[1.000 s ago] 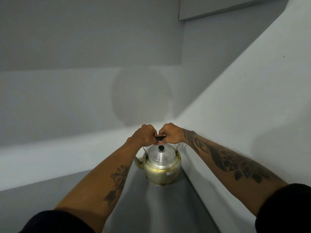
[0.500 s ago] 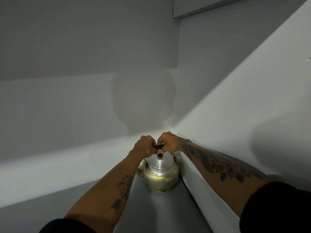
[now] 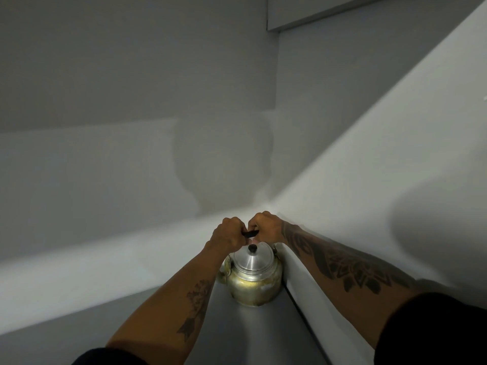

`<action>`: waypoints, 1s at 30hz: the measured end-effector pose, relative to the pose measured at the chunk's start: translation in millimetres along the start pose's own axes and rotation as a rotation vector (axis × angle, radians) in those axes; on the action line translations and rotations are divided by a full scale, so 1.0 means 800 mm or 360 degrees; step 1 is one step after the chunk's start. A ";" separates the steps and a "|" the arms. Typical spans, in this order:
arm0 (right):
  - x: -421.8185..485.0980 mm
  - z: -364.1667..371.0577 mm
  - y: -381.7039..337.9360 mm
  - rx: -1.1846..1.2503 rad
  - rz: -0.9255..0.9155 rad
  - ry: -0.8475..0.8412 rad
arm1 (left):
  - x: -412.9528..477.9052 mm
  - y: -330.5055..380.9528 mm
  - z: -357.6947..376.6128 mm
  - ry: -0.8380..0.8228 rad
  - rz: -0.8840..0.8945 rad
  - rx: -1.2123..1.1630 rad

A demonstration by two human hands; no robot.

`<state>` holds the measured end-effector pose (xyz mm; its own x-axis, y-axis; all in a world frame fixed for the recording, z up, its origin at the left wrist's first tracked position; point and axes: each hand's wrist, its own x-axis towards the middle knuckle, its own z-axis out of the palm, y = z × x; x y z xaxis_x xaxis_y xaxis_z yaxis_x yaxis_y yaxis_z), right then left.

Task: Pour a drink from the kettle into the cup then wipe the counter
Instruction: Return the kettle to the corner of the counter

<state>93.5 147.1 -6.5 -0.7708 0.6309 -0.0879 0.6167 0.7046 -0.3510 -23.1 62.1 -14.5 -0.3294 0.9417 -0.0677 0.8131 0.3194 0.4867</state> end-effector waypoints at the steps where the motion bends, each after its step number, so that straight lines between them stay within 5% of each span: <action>1: -0.001 0.000 0.000 -0.0004 0.0002 0.0007 | -0.001 0.001 0.000 0.0008 0.0002 0.0009; 17: -0.022 -0.003 -0.016 -0.0037 -0.0036 0.0050 | -0.034 -0.008 0.002 0.0128 0.0024 0.0080; 30: -0.070 0.031 -0.150 -0.0208 -0.0395 0.0458 | -0.203 -0.107 -0.059 0.0720 -0.0095 0.0467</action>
<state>58.3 19.1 17.3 -0.8344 0.4883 0.2557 0.4466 0.8708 -0.2055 -62.3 -123.0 -4.1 -0.5003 0.8024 0.3253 0.8651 0.4480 0.2255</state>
